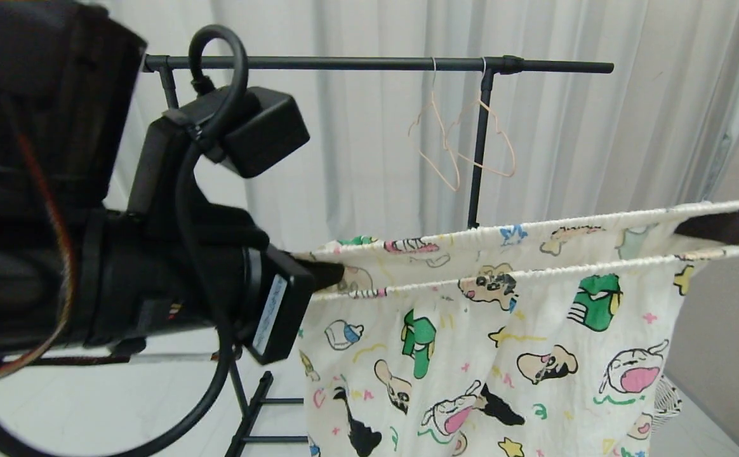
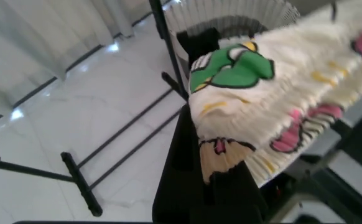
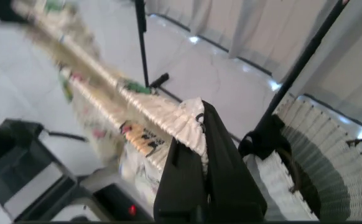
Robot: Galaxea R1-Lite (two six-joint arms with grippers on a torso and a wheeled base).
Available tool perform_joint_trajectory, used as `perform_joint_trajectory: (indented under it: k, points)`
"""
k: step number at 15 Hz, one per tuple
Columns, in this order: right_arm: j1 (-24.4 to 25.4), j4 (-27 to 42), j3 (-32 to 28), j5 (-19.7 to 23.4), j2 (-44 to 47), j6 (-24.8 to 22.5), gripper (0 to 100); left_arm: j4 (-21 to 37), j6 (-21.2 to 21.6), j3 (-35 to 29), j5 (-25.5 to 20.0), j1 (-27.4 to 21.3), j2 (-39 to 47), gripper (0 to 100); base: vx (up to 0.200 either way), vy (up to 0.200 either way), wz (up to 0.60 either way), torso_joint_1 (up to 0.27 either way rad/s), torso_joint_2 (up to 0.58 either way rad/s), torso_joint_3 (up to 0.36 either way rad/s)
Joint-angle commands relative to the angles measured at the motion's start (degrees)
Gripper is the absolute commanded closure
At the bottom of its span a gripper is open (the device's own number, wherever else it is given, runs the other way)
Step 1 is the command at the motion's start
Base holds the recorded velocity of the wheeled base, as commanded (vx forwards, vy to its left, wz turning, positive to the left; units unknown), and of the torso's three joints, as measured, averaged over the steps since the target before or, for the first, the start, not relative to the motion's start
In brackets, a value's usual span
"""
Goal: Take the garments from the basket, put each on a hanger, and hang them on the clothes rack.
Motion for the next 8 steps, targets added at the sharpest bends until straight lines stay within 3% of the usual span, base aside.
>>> perform_joint_trajectory:
  k: [1, 4, 8]
  points:
    - [-1.52, -2.21, -4.71, 0.68, 7.24, -0.11, 100, 0.11, 0.15, 7.75, 0.04, -4.93, -8.06, 100, 0.0, 0.0, 0.0, 0.0, 0.0, 0.0]
    - [-1.26, -2.65, -10.33, 1.38, 12.43, -0.73, 100, 0.11, 0.15, 11.27, 0.3, -9.24, -10.52, 100, 0.0, 0.0, 0.0, 0.0, 0.0, 0.0]
    - [-1.26, -2.56, -11.74, 2.0, 13.66, -2.31, 100, 0.11, 0.15, 10.66, 0.3, -11.35, -9.2, 100, 0.0, 0.0, 0.0, 0.0, 0.0, 0.0]
